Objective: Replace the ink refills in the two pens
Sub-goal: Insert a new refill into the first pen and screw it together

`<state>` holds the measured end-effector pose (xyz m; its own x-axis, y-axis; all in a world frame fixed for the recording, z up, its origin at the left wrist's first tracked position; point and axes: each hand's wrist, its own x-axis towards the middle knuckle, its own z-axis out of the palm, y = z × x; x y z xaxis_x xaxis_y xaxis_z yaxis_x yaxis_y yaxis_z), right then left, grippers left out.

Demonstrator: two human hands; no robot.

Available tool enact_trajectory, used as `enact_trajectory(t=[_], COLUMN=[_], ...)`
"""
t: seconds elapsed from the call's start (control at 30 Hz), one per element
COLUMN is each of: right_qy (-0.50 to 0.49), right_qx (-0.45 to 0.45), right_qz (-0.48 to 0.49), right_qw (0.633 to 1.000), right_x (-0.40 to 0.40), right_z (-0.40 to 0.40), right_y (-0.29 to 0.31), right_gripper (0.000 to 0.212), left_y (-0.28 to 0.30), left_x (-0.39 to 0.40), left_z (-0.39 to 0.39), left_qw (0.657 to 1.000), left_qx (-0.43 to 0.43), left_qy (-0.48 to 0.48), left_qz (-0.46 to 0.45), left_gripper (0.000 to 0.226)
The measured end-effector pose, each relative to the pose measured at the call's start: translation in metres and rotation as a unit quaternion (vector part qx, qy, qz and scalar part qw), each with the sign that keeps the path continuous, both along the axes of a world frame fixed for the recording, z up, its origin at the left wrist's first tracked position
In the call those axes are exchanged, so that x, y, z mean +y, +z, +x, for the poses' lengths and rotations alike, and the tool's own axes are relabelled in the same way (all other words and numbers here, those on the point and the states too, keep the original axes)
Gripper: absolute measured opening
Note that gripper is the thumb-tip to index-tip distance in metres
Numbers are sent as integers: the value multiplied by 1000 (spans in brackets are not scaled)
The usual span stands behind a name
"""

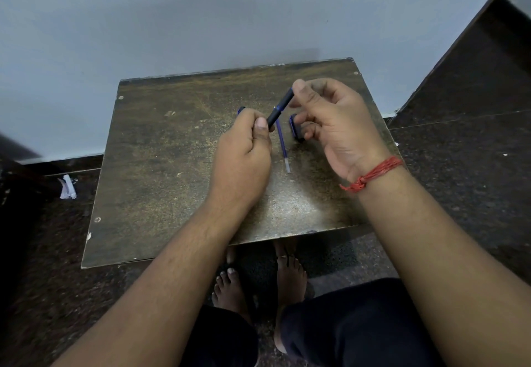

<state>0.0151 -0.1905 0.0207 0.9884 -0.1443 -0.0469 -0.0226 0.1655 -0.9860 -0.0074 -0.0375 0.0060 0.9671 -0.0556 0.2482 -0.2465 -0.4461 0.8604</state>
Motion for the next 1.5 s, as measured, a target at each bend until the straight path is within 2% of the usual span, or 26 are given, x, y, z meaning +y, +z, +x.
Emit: enact_trajectory(t=[0.07,0.1,0.17,0.27,0.4,0.47,0.63,0.73,0.87,1.03,1.2,1.33,1.5], right_qy=[19,26,37,33,-5,-7,49,64,43,-9,30,59,38], right_qx=[-2,-3,-1,-2,1,0,-17,-16,-11,11,-11,-2,14], right_qz=[59,72,68,68,57,47,95,107,109,77,99,112,103], right_qw=[998,997,997,997,998,999,994,992,993,997,995,992,994], right_x=[-2,-2,0,5,11,13,7,3,6,12,7,3,7], right_z=[0,-1,-1,1,1,0,-1,-2,0,1,0,-2,-1], right_y=[1,1,0,-2,-6,-7,0,2,-1,-6,-3,-1,-1], right_gripper=[4,6,11,3,21,23,8,14,5,22,5,18,9], left_y=[-1,-1,-2,-2,0,0,-1,-1,-1,-1,-2,-3,-2], left_x=[-1,-1,-2,-2,-3,-4,-2,-3,-3,-5,-3,-4,-4], left_z=[0,0,-1,-1,-3,-3,-1,-1,-2,-3,0,0,-1], left_qw=[1000,1000,1000,1000,1000,1000,1000,1000,1000,1000,1000,1000,1000], left_qx=[2,3,4,3,2,3,6,9,8,7,7,8,11], left_qy=[0,-1,-5,-3,-7,-8,-6,-5,-8,-10,-1,-1,-5], left_qz=[1,1,0,-2,3,0,-13,-13,-10,1,-23,-28,-24], left_gripper=[25,25,24,25,26,26,26,26,25,25,27,26,27])
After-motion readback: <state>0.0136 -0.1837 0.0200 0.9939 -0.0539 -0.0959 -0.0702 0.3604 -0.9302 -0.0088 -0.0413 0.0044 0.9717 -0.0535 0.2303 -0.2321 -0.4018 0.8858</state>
